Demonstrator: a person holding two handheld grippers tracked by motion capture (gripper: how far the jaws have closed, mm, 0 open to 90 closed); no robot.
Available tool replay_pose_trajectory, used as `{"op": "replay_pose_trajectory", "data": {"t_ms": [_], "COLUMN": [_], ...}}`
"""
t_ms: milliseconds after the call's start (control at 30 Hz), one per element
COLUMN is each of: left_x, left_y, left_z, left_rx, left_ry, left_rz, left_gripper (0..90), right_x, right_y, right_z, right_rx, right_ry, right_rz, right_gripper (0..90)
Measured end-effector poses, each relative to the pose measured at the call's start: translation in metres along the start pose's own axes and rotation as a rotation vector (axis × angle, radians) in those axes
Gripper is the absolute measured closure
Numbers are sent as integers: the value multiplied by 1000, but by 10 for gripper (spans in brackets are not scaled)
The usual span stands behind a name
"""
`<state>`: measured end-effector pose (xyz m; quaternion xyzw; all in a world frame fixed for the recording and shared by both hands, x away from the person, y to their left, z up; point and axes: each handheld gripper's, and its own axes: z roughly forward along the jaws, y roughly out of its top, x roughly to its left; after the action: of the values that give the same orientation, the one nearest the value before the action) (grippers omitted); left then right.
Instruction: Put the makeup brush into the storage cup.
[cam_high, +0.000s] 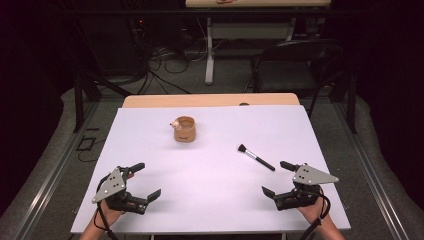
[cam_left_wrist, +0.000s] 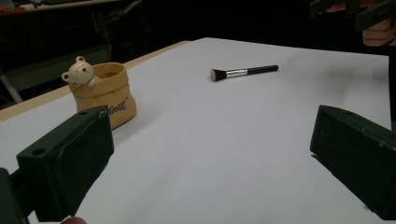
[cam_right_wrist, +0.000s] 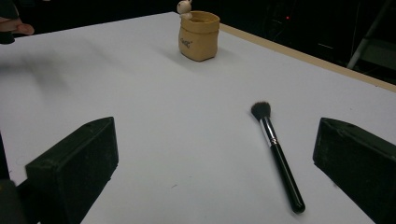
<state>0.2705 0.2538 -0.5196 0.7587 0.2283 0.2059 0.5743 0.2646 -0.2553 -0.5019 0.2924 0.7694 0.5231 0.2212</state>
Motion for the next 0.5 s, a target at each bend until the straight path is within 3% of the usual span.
{"op": "replay_pose_trajectory", "data": {"t_ms": [467, 500], "left_x": [1, 0], "left_y": [0, 0], "left_z": [0, 0], "left_rx": [-3, 1], "left_ry": [-12, 2], "left_rz": [2, 3], "left_gripper": [0, 0], "right_x": [0, -1], "right_y": [0, 0], "right_z": [1, 1], "right_rx": [4, 3], "right_ry": [7, 7], "right_rz": [-7, -7], "right_gripper": [0, 0]}}
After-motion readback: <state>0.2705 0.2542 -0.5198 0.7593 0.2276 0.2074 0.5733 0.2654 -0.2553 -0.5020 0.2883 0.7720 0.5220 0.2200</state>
